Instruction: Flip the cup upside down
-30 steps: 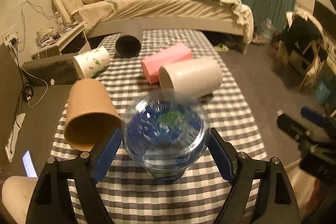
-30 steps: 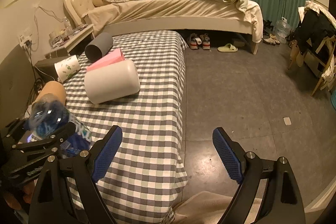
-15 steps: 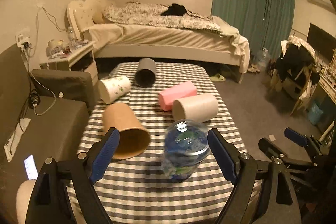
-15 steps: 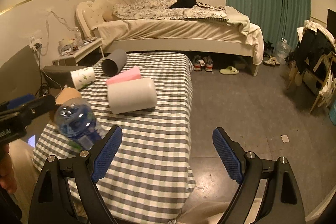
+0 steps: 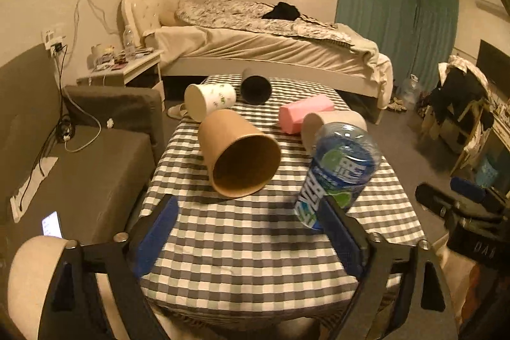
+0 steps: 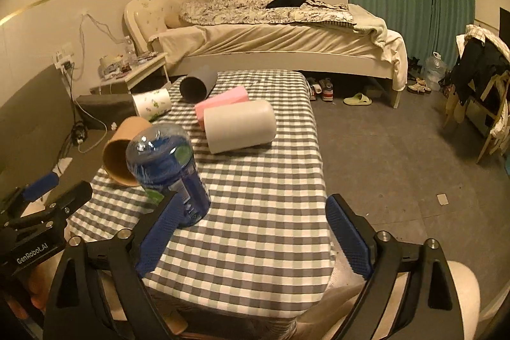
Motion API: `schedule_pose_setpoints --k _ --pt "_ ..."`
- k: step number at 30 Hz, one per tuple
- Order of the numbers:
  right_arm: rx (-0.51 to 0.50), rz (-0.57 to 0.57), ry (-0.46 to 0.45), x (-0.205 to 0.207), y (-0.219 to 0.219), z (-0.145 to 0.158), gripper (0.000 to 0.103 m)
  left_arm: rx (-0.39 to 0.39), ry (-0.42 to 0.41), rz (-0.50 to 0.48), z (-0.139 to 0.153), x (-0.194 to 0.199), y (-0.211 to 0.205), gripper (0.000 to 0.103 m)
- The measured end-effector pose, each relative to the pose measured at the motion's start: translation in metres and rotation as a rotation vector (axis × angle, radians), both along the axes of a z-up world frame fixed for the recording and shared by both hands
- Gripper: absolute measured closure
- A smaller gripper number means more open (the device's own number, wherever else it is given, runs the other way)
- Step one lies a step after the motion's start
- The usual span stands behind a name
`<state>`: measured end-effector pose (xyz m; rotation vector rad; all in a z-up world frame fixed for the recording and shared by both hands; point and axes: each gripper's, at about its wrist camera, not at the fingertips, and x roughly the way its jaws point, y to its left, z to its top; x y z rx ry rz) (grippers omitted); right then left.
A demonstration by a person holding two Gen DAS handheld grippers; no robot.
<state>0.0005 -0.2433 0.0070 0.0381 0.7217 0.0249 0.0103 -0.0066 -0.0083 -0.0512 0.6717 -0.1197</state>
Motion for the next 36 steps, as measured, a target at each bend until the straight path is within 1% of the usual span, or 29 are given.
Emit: schedule_pose_setpoints --k 3,10,16,24,36 --pt "-0.031 0.022 0.008 0.004 0.01 -0.007 0.007 -0.013 -0.002 0.01 -0.001 0.002 0.004 0.009" --pt "-0.078 0.064 0.003 0.003 0.026 -0.014 0.006 -0.015 0.025 0.021 -0.006 0.005 0.009 0.008" --pt "-0.077 0.057 0.0 0.004 0.026 -0.014 0.006 -0.02 0.026 0.03 -0.007 0.005 0.012 0.008" --pt "-0.083 0.052 -0.001 0.003 0.025 -0.013 0.006 -0.011 0.013 0.021 -0.006 0.003 0.011 0.008" --pt "-0.09 0.048 0.0 0.002 0.023 -0.011 0.006 -0.005 0.009 0.037 -0.005 0.0 0.013 0.008"
